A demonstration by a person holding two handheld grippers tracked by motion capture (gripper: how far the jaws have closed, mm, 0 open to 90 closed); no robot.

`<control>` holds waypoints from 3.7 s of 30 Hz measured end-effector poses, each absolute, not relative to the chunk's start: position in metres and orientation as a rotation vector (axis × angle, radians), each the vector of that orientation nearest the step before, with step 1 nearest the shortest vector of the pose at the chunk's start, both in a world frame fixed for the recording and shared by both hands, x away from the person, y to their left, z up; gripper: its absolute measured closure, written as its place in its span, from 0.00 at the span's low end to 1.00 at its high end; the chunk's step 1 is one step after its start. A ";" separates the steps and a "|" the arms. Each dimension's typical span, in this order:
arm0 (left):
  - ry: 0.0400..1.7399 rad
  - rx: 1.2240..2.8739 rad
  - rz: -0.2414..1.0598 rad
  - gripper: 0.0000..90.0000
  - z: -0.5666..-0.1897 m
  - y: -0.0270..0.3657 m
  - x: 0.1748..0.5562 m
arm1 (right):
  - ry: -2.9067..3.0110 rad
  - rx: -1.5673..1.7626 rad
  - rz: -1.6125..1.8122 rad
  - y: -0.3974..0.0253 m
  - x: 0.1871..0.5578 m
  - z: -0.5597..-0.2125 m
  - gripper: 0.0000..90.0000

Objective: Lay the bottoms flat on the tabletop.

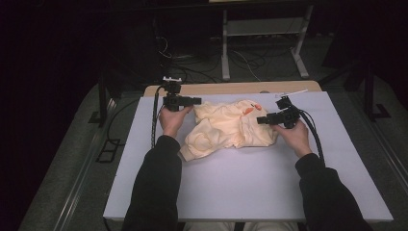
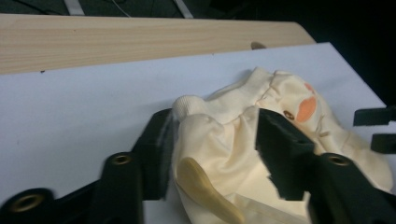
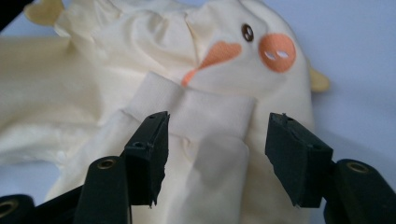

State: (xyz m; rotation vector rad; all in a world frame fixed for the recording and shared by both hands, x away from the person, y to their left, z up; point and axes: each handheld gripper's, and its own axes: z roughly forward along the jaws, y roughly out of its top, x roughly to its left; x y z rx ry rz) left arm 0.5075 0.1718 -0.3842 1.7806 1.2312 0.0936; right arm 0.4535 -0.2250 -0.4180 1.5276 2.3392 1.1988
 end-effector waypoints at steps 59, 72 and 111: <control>0.937 2.001 -0.278 0.89 -0.408 0.180 0.388 | 2.335 1.602 1.348 -0.247 0.433 -0.417 0.85; 0.913 1.942 -0.356 0.90 -0.394 0.154 0.365 | 2.367 1.497 1.448 -0.255 0.394 -0.396 0.85; 1.015 1.866 -0.306 0.90 -0.421 0.182 0.361 | 2.598 1.405 1.143 -0.282 0.303 -0.429 0.72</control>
